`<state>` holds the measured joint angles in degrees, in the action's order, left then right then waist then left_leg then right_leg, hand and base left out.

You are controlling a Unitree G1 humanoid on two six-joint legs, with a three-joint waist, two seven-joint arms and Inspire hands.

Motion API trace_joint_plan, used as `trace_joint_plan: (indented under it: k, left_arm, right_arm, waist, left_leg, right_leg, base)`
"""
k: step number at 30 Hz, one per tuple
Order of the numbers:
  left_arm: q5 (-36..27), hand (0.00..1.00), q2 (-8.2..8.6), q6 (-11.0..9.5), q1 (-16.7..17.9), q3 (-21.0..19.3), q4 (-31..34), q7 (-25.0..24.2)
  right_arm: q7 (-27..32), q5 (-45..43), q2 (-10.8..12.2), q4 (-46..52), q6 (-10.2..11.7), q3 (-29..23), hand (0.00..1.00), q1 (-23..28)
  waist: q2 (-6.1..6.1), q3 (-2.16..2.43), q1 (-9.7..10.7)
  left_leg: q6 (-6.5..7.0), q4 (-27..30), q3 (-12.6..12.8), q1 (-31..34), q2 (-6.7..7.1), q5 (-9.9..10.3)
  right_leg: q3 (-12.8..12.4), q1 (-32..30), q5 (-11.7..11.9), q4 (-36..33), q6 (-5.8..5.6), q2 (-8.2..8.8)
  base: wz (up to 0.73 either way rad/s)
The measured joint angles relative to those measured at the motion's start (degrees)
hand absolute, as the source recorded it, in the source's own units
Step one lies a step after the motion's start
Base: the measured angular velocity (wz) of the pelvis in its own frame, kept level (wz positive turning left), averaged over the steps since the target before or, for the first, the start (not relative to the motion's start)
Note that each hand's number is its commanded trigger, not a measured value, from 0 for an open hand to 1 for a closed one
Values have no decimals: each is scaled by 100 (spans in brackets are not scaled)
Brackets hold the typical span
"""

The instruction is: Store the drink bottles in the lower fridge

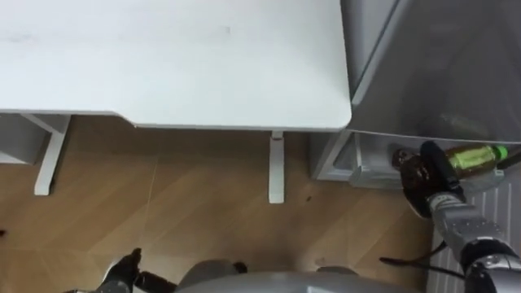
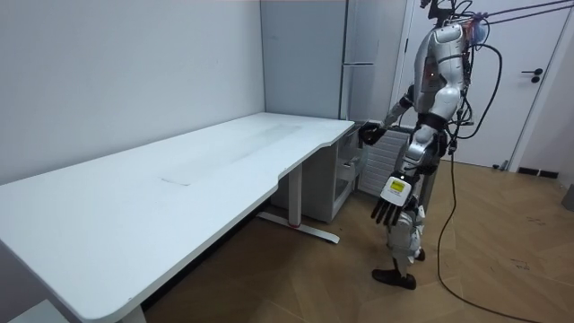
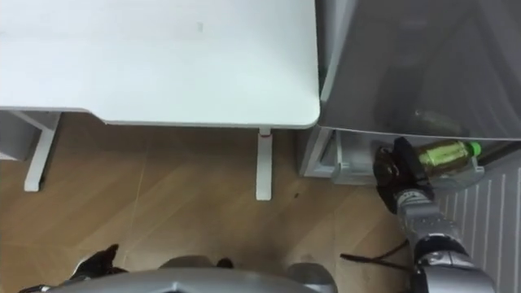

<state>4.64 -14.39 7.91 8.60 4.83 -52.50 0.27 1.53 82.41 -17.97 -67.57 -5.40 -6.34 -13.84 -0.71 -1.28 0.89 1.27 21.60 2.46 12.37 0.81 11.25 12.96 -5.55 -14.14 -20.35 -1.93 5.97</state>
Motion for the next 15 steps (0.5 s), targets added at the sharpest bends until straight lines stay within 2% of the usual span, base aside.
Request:
trace_joint_plan:
  k: [3,7,10,13,15]
  left_arm:
    - [-10,0,-3,-33,-296,120,-80,-39]
    - [-162,0,-8,-107,-477,239,-126,-37]
    - [-318,0,-23,-112,-559,361,-185,48]
    - [-407,0,-57,-115,-690,358,-321,120]
    - [-403,0,-68,-146,-772,355,-398,159]
  right_arm:
    - [-151,-129,-31,-325,-75,59,100,-384]
    - [-168,-140,-101,-715,-101,55,100,-741]
    - [-164,-135,-204,-841,-202,55,100,-937]
    - [-124,-123,-233,-846,-214,55,100,-1172]
    - [-82,-122,-275,-840,-217,55,100,-1362]
  waist:
    - [3,-57,-38]
    - [15,-80,-108]
    - [-1,-86,-144]
    - [-78,-125,-254]
    - [-128,-126,-332]
  left_leg:
    - [17,300,-26,472,-10,11]
    - [39,574,-55,942,33,25]
    - [70,742,-23,1320,100,-22]
    - [66,1008,43,1751,98,-34]
    - [57,1190,56,2123,83,-41]
  right_leg:
    - [-23,-486,-74,-359,27,20]
    - [-33,-1030,-261,-838,47,124]
    - [-46,-1516,-391,-1280,71,269]
    - [-100,-2055,-455,-1682,131,350]
    - [-142,-2454,-474,-1901,163,361]
  base:
    - [1]
    - [8]
    - [7]
    - [-4]
    - [-2]
